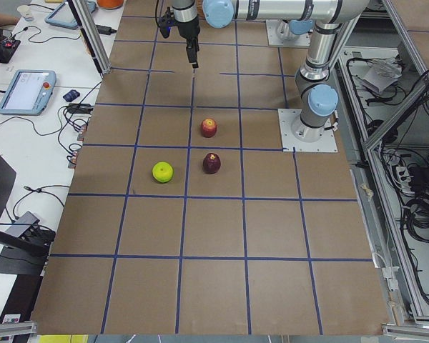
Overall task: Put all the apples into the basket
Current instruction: 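Lower the left gripper onto the red apple and close on it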
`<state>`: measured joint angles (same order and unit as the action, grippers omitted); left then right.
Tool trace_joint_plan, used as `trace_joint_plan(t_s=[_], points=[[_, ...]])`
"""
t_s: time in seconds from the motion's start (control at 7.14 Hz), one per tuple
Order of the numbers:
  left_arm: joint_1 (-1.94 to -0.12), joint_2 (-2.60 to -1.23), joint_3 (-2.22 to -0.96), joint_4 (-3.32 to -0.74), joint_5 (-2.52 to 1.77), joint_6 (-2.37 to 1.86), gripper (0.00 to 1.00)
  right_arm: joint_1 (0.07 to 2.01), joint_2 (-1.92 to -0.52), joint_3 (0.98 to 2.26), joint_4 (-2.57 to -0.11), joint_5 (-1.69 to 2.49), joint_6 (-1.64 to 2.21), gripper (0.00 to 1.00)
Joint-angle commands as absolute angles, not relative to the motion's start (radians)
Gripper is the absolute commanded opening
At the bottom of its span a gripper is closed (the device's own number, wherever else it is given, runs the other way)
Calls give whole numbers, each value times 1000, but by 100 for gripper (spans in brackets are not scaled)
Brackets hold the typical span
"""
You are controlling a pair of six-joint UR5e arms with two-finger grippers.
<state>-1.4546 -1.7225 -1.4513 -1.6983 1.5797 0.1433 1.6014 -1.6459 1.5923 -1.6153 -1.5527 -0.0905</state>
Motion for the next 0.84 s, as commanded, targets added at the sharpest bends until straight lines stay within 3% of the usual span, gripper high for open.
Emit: trace_joint_plan(t_s=[0.0,0.28,0.7], points=[[-1357,-1778,-1647,-1384,1603,265,100,1601,-1646,1594,-1614,-1552,-91,100],[-1331,-1747,-1773,-1348,1606,314,100,1601,-1646,1594,-1615,-1554,-91,100],[-1321,-1753,-1865,-1217,1661,350,100,1601,-1646,1595,-1615,-1552,-91,100]])
